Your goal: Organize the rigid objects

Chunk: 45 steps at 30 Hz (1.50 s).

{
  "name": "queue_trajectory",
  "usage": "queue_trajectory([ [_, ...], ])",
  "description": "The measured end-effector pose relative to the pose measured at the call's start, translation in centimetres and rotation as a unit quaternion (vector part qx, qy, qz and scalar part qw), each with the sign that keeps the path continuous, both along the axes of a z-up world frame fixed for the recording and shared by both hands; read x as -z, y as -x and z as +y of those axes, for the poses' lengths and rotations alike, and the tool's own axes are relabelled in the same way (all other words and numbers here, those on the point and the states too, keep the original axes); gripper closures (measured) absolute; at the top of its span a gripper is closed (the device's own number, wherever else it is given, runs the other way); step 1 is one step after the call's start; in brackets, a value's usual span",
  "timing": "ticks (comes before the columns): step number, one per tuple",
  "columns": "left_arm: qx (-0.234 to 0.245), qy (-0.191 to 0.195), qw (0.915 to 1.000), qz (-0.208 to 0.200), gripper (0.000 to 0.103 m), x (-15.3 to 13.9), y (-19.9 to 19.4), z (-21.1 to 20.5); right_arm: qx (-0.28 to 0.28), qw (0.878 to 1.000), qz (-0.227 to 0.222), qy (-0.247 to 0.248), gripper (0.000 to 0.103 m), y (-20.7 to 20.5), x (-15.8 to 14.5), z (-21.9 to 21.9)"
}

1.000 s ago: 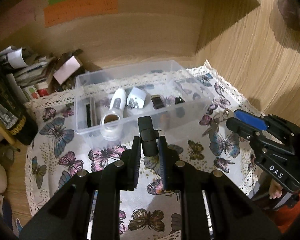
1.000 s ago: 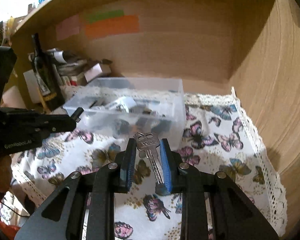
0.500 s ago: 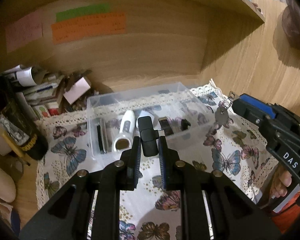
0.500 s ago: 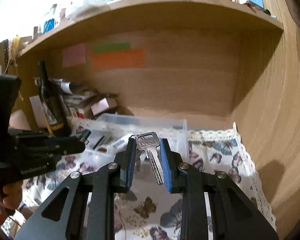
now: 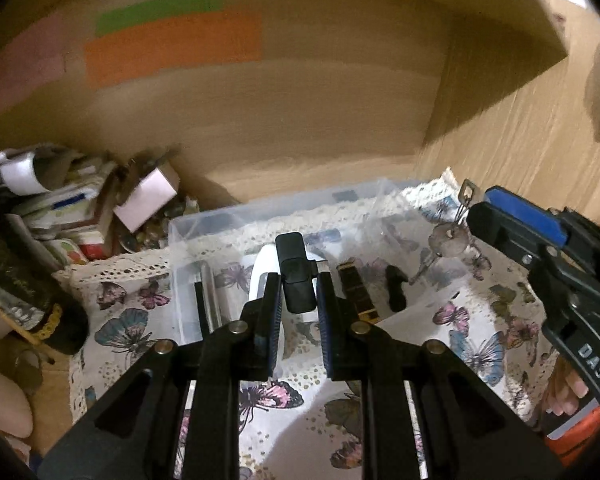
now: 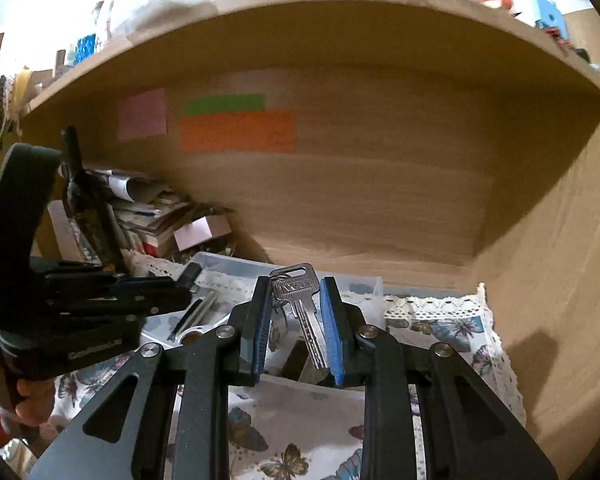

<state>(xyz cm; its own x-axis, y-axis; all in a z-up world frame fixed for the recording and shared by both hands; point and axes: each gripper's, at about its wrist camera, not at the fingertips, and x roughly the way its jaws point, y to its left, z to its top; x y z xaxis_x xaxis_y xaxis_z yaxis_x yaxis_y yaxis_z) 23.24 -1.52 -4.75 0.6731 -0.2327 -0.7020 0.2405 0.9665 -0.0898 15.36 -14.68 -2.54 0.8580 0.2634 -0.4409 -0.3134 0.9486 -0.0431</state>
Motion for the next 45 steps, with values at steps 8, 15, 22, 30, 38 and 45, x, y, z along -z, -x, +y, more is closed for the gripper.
queue_trajectory([
  [8,0.016,-0.013,0.9984,0.052,0.086,3.4,-2.9,-1.1,-0.006,0.999,0.051,0.015,0.081,-3.3,3.0,0.5],
  [15,0.03,-0.033,0.9962,0.074,0.086,5.4,-4.0,-2.2,0.004,0.996,0.091,0.014,0.081,-5.4,5.1,-0.1],
  [22,0.031,-0.035,0.9963,0.072,0.086,5.6,-4.3,-2.2,0.018,0.991,0.128,0.015,0.089,-7.1,6.9,-0.4],
  [30,0.021,-0.037,0.9978,0.051,0.083,4.6,-3.5,-1.8,0.009,0.991,0.13,0.022,0.089,-6.7,6.5,0.0],
  [38,-0.015,-0.018,0.9997,-0.004,0.07,1.3,0.0,0.5,0.001,0.995,0.097,0.017,0.068,-4.0,3.4,-0.4],
  [45,-0.05,-0.018,0.9939,-0.096,0.048,-2.5,6.2,2.4,0.001,0.999,0.033,0.012,0.034,0.5,0.1,-1.2],
])
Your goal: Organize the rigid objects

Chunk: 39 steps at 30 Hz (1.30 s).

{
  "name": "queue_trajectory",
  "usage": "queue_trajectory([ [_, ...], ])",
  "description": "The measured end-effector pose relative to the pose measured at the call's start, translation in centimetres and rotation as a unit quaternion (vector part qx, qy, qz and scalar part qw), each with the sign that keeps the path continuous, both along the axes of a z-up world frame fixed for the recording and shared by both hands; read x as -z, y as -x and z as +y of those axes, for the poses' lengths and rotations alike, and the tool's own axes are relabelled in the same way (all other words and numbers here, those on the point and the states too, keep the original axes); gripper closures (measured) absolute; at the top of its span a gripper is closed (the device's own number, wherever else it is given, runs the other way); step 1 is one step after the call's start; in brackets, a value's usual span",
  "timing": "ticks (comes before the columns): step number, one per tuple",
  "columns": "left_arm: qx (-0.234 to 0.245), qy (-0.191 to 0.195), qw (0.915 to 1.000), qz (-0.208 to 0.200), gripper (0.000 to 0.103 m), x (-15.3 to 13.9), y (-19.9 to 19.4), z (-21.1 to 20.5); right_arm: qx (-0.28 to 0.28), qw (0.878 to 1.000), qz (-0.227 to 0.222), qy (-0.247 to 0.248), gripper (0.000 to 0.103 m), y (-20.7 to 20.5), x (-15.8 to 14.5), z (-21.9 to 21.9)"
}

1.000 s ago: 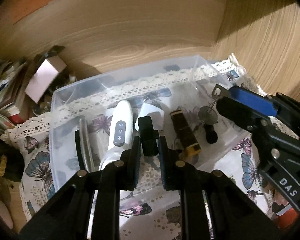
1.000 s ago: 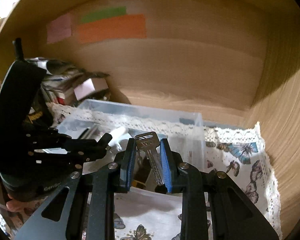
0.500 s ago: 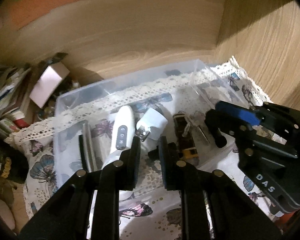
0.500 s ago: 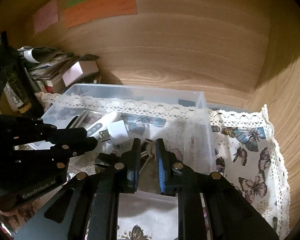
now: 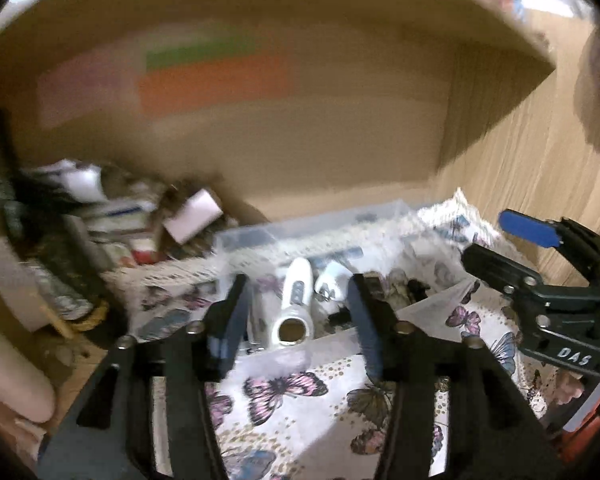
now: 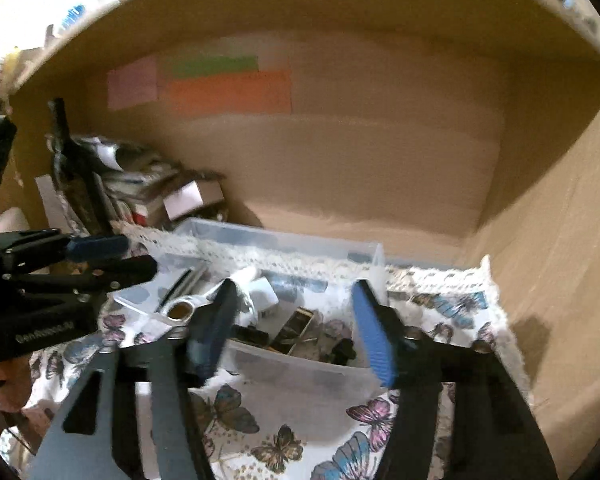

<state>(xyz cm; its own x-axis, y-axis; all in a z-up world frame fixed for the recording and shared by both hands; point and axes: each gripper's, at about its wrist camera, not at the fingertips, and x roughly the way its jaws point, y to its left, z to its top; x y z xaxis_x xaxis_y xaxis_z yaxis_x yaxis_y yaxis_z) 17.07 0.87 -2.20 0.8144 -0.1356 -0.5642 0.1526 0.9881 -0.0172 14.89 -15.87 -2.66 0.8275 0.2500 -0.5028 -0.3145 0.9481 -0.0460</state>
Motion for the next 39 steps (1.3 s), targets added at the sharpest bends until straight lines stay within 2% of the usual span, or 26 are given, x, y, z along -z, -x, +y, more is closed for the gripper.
queue_trajectory([
  [3,-0.012,-0.002,0.999,-0.043,0.039,-1.6,3.2,0.4,-0.001,0.999,-0.033,-0.005,0.021,2.4,-1.5,-0.4],
  [6,-0.027,-0.002,0.9953,-0.093,0.024,-3.2,6.7,0.4,-0.001,0.998,-0.069,-0.012,0.013,5.0,-2.8,-0.7],
  [8,-0.033,0.004,0.9923,-0.119,0.011,-4.0,8.7,0.3,-0.003,0.996,-0.082,-0.021,0.005,6.4,-3.4,-0.9],
  [9,-0.035,0.006,0.9911,-0.128,0.008,-4.3,9.4,0.2,-0.002,0.996,-0.089,-0.025,0.0,7.0,-3.6,-0.9],
  [13,-0.038,0.017,0.9859,-0.162,0.001,-5.1,12.3,-0.4,-0.003,0.992,-0.119,-0.033,0.0,9.6,-4.4,-1.2],
  [21,-0.039,0.023,0.9811,-0.188,0.0,-6.0,15.0,-1.3,0.013,0.986,-0.163,-0.032,0.0,13.1,-5.0,-1.5],
  [39,-0.04,0.024,0.9778,-0.204,0.0,-6.3,16.4,-1.8,0.018,0.985,-0.166,-0.045,0.0,14.2,-5.2,-1.8],
])
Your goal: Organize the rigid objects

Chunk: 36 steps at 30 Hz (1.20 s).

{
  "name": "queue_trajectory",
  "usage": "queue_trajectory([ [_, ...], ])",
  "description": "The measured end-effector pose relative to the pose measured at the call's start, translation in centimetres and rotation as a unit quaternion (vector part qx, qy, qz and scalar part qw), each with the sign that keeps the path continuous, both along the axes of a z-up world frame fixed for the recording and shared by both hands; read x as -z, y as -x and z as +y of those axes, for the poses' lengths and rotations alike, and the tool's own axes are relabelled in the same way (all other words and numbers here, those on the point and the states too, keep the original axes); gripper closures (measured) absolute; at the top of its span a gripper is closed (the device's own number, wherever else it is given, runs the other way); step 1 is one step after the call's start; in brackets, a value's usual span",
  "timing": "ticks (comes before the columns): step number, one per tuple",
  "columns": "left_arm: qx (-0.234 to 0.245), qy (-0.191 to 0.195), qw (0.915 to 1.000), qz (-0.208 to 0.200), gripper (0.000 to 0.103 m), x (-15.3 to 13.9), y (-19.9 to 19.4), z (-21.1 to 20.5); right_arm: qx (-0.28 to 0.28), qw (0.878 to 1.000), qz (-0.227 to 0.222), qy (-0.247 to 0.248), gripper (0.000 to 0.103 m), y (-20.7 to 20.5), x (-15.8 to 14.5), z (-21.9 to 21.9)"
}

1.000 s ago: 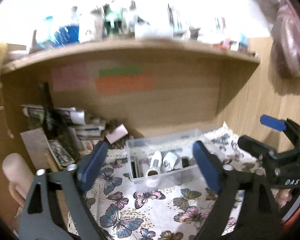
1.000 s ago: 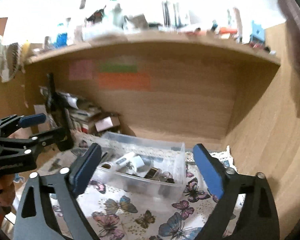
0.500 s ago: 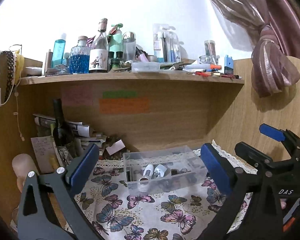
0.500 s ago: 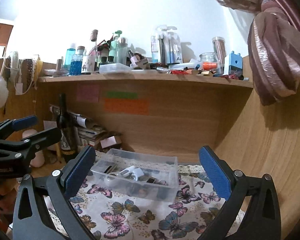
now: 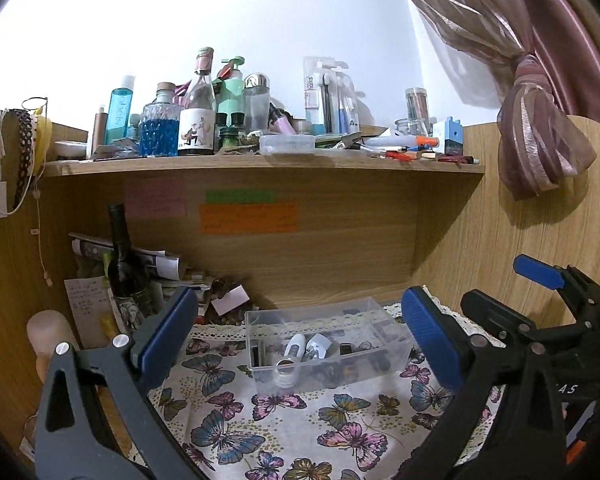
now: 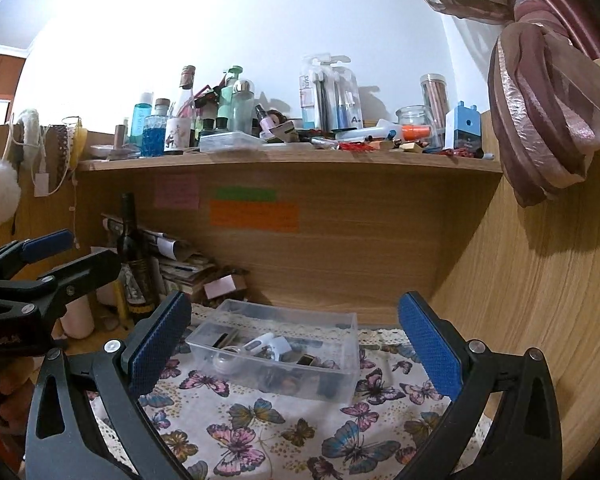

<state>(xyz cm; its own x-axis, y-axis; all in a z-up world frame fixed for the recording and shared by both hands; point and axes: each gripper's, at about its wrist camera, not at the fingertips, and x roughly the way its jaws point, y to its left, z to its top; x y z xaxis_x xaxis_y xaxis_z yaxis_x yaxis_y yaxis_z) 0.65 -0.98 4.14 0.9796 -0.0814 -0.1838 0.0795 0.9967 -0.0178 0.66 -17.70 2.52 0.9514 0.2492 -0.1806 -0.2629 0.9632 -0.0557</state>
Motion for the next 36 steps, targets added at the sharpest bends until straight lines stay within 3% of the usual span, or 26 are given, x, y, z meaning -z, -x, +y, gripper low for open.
queue_trajectory([
  [36,-0.002,0.017,0.9998,0.006,0.0,0.4,-0.93,0.27,0.004,1.0,-0.002,-0.006,0.0,-0.03,-0.15,0.03],
])
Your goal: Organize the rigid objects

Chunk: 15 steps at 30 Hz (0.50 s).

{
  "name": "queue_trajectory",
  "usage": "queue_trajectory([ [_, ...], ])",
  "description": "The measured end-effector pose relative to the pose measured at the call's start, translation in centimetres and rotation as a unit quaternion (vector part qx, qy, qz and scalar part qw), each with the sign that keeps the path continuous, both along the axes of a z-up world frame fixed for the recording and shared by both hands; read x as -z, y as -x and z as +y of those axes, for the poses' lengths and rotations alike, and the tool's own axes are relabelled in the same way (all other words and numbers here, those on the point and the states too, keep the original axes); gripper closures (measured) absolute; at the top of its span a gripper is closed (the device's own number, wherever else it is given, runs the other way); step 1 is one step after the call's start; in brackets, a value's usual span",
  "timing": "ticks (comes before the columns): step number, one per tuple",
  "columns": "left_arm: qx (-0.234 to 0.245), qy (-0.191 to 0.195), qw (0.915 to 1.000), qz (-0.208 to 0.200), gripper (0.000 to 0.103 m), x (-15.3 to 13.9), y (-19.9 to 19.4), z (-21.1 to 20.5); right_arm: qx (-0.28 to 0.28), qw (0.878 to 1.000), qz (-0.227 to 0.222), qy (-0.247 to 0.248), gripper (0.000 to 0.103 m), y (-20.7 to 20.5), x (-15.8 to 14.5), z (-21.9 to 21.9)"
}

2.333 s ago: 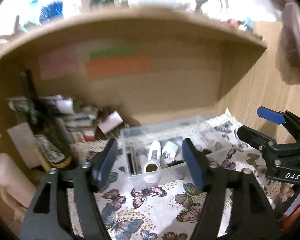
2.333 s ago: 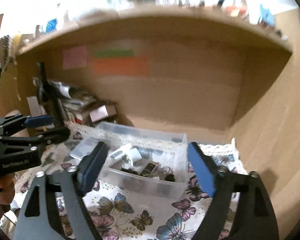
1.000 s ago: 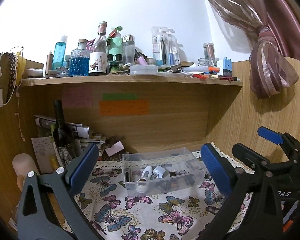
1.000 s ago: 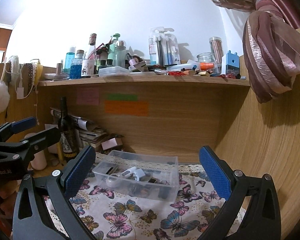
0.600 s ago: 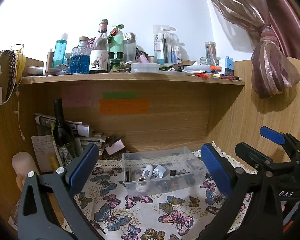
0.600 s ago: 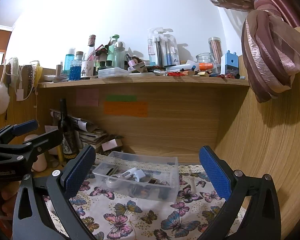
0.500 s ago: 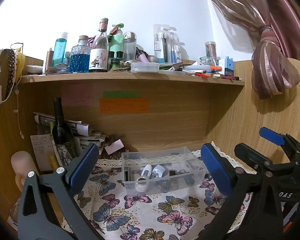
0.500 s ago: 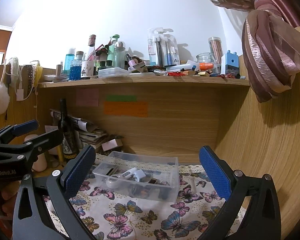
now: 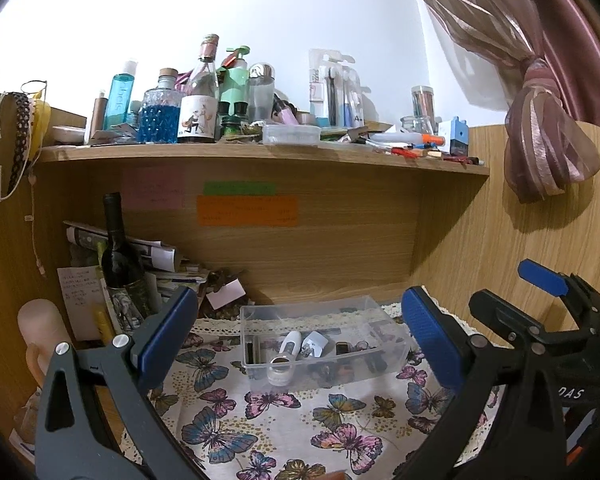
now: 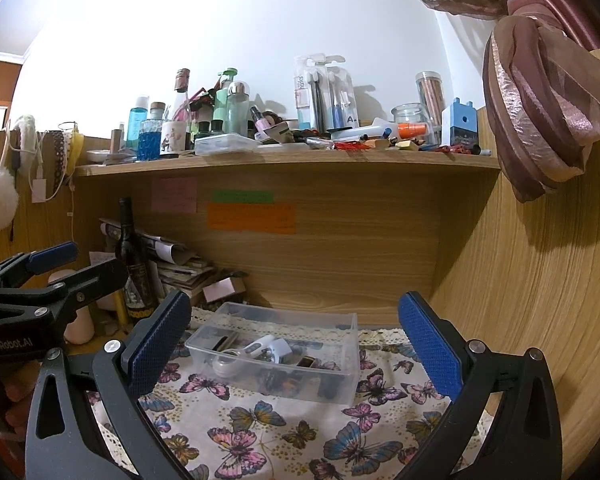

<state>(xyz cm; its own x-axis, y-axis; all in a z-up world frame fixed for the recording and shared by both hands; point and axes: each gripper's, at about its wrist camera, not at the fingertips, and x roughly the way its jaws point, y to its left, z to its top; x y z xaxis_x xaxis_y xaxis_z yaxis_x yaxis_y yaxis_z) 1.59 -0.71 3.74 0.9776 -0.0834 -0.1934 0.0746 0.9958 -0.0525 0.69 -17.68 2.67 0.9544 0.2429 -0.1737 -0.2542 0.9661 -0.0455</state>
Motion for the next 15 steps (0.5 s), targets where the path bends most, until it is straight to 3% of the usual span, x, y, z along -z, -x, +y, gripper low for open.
queue_trajectory([
  [15,-0.005,-0.004,1.0,0.001,0.0,-0.01,0.15,-0.8,0.007,1.0,-0.001,-0.006,0.0,-0.1,0.11,0.31],
])
